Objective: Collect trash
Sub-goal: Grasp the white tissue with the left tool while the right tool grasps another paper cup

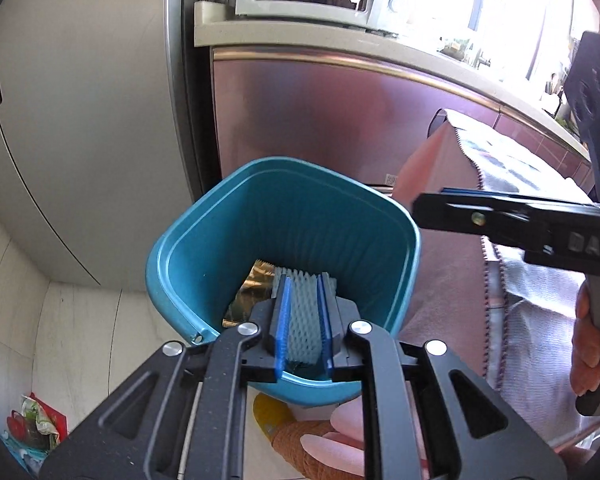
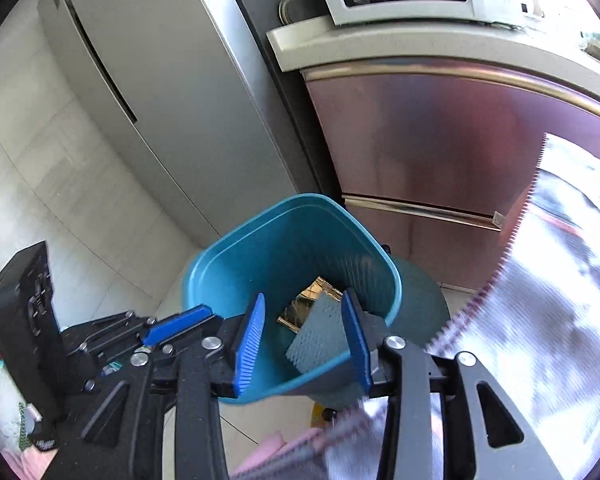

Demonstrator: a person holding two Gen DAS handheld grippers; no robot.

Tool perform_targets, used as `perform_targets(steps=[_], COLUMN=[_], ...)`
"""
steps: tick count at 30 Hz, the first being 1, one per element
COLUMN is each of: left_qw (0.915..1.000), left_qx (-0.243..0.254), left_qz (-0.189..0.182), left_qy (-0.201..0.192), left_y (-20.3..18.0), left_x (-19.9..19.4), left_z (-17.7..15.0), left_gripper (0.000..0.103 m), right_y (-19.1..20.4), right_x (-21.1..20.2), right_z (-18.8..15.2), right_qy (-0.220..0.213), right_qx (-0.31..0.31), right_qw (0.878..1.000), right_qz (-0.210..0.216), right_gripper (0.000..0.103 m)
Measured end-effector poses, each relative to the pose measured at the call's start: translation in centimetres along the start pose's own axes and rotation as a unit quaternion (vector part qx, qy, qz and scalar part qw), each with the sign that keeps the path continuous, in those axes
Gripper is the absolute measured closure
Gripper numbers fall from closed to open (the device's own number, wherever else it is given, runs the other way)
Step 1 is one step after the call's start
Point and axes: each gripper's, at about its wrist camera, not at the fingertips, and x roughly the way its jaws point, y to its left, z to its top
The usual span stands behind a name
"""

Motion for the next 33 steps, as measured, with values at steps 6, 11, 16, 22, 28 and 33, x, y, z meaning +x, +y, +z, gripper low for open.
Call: perform_targets(steps=[6, 11, 16, 22, 28, 33], left_qw=[0.9990, 0.9954, 0.9893, 0.9771, 0.9595, 0.9438], left_qx=[0.013, 0.040, 0.078, 0.123, 0.165, 0.196], left_qz=[-0.020, -0.053, -0.095, -0.159, -0.223, -0.265], left_qy=[-0.038, -0.069, -0.078, -0.069, -0.049, -0.026], left_y=[-2.1, -4.9, -9.0, -14.9, -21.8, -26.4], left_x=[-2.6, -5.3, -7.0, -7.9, -8.4, -8.0], left_z=[0.2, -0.1, -0.4, -1.4, -3.0, -4.4], left_gripper=[0.076, 0.071, 0.067, 0.065, 0.065, 0.064], right_y=[-0.3, -1.1, -2.0, -4.9, -9.2, -13.0], right_x=[-5.0, -9.5, -13.6, -19.0, -24.6, -27.6], right_z=[-2.1, -4.3, -7.5, -11.6, -16.8, -21.3], right_qy=[-0.037, -0.072, -0.099, -0.132, -0.168, -0.179], right_qx=[-0.011, -0.009, -0.002, 0.041, 0.117, 0.186], right_qw=[0.999, 0.997, 0.994, 0.985, 0.967, 0.950], right_qz=[-0.001, -0.014, -0.044, -0.100, -0.152, -0.176], right_gripper=[0.058, 0.054, 0.054, 0.054, 0.054, 0.054])
